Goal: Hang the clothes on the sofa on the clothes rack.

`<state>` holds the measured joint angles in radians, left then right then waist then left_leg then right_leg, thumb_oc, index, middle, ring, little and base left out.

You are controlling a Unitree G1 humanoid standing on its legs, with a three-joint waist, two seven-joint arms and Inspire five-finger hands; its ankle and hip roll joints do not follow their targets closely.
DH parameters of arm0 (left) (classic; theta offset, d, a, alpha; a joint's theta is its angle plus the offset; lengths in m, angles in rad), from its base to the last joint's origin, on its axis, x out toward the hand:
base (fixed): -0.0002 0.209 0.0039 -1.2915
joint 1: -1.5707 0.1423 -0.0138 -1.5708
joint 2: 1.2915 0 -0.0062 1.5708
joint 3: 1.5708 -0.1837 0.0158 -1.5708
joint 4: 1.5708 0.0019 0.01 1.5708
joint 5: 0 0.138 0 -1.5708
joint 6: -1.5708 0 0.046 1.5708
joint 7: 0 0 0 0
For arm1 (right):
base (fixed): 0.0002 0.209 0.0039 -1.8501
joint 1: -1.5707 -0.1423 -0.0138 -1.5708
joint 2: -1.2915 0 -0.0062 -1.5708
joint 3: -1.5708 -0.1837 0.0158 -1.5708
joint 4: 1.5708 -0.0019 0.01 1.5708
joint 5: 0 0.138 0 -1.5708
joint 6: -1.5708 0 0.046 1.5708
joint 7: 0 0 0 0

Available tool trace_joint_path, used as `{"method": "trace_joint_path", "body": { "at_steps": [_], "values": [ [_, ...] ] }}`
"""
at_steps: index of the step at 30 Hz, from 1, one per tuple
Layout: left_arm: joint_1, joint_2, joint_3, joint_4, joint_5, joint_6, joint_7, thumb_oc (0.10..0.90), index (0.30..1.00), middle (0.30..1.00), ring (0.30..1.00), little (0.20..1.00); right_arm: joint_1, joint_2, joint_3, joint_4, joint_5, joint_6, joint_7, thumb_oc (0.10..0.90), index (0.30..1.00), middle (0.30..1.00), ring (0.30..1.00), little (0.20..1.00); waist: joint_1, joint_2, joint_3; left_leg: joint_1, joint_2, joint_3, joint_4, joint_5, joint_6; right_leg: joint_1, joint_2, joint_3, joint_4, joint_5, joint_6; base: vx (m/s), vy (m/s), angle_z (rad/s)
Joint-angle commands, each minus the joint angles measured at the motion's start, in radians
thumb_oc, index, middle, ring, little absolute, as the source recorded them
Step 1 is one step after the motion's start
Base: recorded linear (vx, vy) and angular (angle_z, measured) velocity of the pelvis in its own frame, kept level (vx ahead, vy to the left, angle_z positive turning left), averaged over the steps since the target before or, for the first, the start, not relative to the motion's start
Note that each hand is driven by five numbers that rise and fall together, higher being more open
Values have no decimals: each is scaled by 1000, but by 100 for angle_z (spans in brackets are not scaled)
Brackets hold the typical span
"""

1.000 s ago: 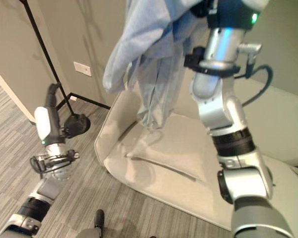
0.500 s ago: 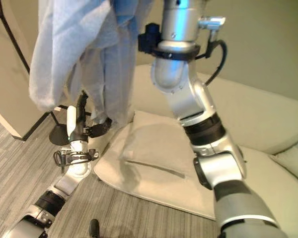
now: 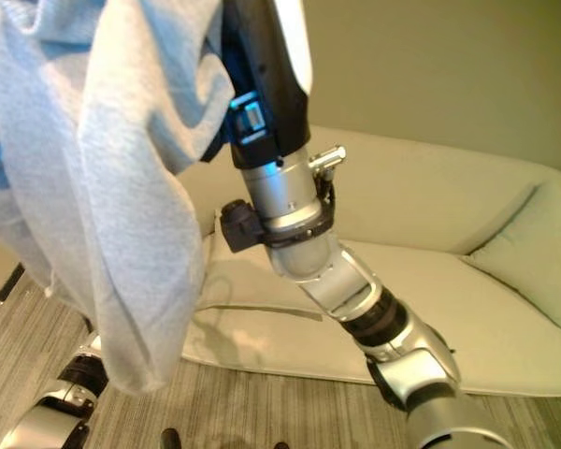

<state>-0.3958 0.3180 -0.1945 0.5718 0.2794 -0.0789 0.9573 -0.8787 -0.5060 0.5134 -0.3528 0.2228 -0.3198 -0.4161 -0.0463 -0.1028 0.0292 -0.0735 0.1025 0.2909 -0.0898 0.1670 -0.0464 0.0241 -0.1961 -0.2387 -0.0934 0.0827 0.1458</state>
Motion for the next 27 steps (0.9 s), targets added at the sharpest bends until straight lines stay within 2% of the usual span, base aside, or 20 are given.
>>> {"method": "trace_joint_path", "body": {
  "at_steps": [1,2,6,12,14,18,21,22,25,27],
  "values": [
    [-109,41,-20,18,36,-41,31,800,900,900,900,900,-88,14,-52,-20,152,-98,21,400,300,300,300,300,31,16,-129,42,38,-85,3,-141,-55,0,-31,-42,9,-36,32,0,-17,-4],
    [-86,38,-6,-1,-5,-61,4,400,300,300,300,300,-89,7,-47,-27,155,-88,28,400,300,300,300,300,28,18,-128,45,40,-81,3,-142,-55,-1,-30,-40,8,-36,32,-5,-6,-4],
    [-48,51,13,-51,-4,-75,-20,400,300,300,300,300,-84,1,-57,-14,152,-83,29,400,300,300,300,300,30,19,-126,47,42,-77,3,-142,-55,-1,-29,-38,7,-34,33,-3,-1,-4],
    [74,90,110,-234,31,-89,-37,400,300,300,300,300,-49,-22,-70,14,138,-49,44,400,300,300,300,300,45,17,-121,52,42,-71,3,-147,-51,-5,-30,-31,6,-31,35,-3,21,-10],
    [138,124,183,-324,73,-86,-32,400,300,300,300,300,-5,-53,-88,13,130,-31,70,400,300,300,300,300,66,13,-115,48,38,-79,3,-149,-49,-2,-33,-40,6,-31,37,6,57,0],
    [202,171,285,-432,143,-71,-11,400,300,300,300,300,82,-81,-136,-3,127,-29,97,400,300,300,300,300,102,6,-111,33,22,-104,3,-151,-44,8,-46,-73,6,-29,46,1,68,5],
    [235,227,381,-514,209,-60,18,400,300,300,300,300,175,-111,-225,-10,97,-34,102,400,300,300,300,300,147,-2,-105,7,-12,-134,3,-157,-32,20,-76,-124,9,-17,61,6,123,24],
    [239,227,380,-520,211,-58,16,400,300,300,300,300,181,-111,-230,-14,97,-33,103,400,300,300,300,300,144,-5,-106,5,-16,-139,3,-156,-30,22,-79,-129,8,-18,63,10,82,59],
    [258,265,469,-583,249,-51,40,400,300,300,300,300,271,-132,-311,-28,53,-39,113,400,300,300,300,300,174,-12,-101,-15,-47,-160,3,-162,-24,34,-108,-178,15,-5,77,12,116,52],
    [264,275,492,-602,261,-45,47,400,300,300,300,300,310,-128,-342,-43,41,-41,118,400,300,300,300,300,176,-19,-102,-21,-63,-171,3,-164,-20,39,-122,-197,23,-4,84,16,115,54]
  ]
}}
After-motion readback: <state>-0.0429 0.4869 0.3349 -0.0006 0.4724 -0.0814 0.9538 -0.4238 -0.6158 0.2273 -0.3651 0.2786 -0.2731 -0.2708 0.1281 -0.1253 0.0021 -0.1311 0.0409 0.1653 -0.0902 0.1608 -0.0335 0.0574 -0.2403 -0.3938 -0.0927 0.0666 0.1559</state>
